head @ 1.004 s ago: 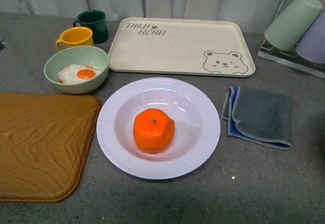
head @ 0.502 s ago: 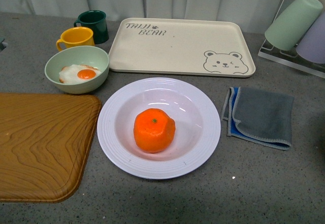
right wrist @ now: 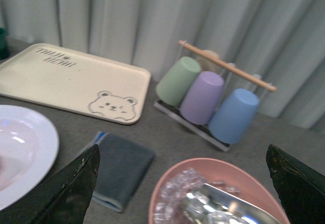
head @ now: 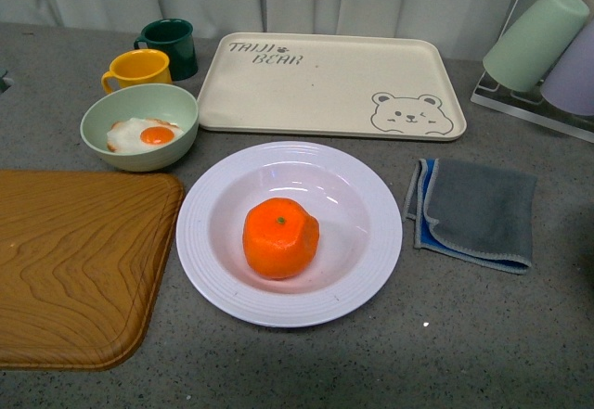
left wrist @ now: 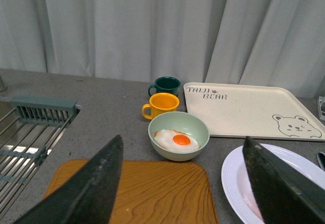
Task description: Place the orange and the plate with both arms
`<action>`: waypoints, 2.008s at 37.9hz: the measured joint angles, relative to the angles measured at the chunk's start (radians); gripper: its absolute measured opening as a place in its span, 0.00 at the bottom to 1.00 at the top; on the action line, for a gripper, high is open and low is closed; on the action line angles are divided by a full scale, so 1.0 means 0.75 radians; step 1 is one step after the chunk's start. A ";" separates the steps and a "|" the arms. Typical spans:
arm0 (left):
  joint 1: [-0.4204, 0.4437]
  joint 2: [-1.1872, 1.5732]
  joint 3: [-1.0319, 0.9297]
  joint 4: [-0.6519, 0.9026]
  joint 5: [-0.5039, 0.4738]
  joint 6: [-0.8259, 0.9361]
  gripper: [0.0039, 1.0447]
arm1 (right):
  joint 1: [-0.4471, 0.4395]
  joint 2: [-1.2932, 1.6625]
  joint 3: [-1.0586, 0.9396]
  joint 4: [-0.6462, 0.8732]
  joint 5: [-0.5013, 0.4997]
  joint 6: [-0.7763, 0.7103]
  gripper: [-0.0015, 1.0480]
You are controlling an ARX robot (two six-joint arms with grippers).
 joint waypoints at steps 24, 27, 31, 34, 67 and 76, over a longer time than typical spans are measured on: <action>0.000 0.000 0.000 0.000 0.000 0.004 0.94 | 0.118 1.756 0.541 0.329 -0.717 1.256 0.91; 0.000 0.000 0.000 0.000 0.000 0.004 0.94 | 0.117 1.847 0.576 0.370 -0.783 1.327 0.91; 0.000 0.000 0.000 0.000 0.000 0.004 0.94 | 0.117 1.990 0.643 0.449 -0.863 1.431 0.91; 0.000 0.000 0.000 0.000 0.000 0.004 0.94 | 0.120 2.111 0.704 0.496 -0.889 1.508 0.91; 0.000 0.000 0.000 0.000 0.000 0.004 0.94 | 0.150 2.427 1.266 -0.214 -0.825 1.497 0.16; 0.000 0.000 0.000 0.000 0.000 0.004 0.94 | 0.094 2.329 1.045 0.176 -0.953 1.533 0.04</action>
